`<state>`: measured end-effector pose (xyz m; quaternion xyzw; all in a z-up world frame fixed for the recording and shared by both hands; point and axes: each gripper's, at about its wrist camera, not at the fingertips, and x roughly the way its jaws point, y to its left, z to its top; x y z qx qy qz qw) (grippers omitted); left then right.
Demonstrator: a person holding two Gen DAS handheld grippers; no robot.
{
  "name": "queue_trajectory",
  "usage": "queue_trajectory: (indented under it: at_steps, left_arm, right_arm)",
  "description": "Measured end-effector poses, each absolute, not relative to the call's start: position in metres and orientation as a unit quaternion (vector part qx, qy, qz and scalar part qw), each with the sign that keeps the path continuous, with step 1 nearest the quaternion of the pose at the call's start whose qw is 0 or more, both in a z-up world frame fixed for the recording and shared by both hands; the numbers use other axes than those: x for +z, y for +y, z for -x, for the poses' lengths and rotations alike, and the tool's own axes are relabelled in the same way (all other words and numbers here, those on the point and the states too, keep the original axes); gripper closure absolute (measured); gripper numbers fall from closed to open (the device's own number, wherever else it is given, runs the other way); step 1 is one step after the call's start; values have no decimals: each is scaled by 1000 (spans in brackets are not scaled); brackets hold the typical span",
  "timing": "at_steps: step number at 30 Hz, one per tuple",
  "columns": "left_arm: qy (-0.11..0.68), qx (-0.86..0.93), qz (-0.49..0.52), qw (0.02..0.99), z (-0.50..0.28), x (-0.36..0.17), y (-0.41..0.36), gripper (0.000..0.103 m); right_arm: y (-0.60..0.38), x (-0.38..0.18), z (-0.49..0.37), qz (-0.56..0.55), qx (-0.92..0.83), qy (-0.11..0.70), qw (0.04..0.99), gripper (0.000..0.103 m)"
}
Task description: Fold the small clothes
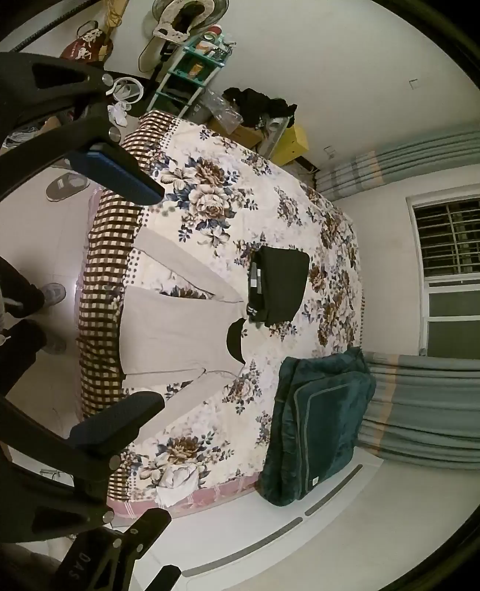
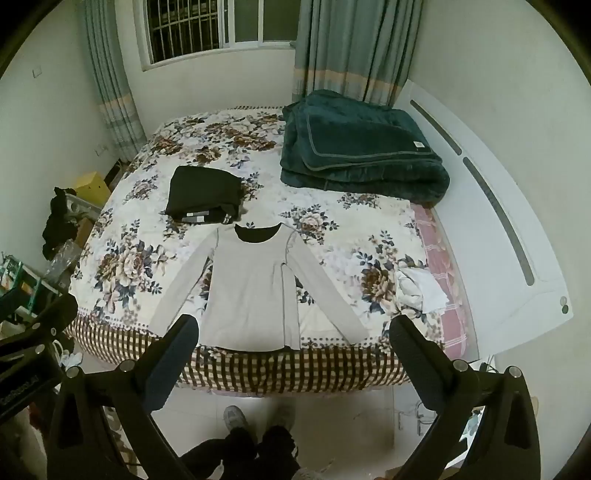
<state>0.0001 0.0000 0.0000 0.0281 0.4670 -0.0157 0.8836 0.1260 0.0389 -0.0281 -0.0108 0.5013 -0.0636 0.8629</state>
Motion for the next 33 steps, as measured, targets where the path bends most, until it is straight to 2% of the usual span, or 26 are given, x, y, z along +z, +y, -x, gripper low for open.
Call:
queue_trajectory:
  at_steps: [33]
  left_arm:
    - [462,-20,-27,886,-4,13,-3,0]
  right_arm:
    - [38,-29,-124,4,-59,495,867,0]
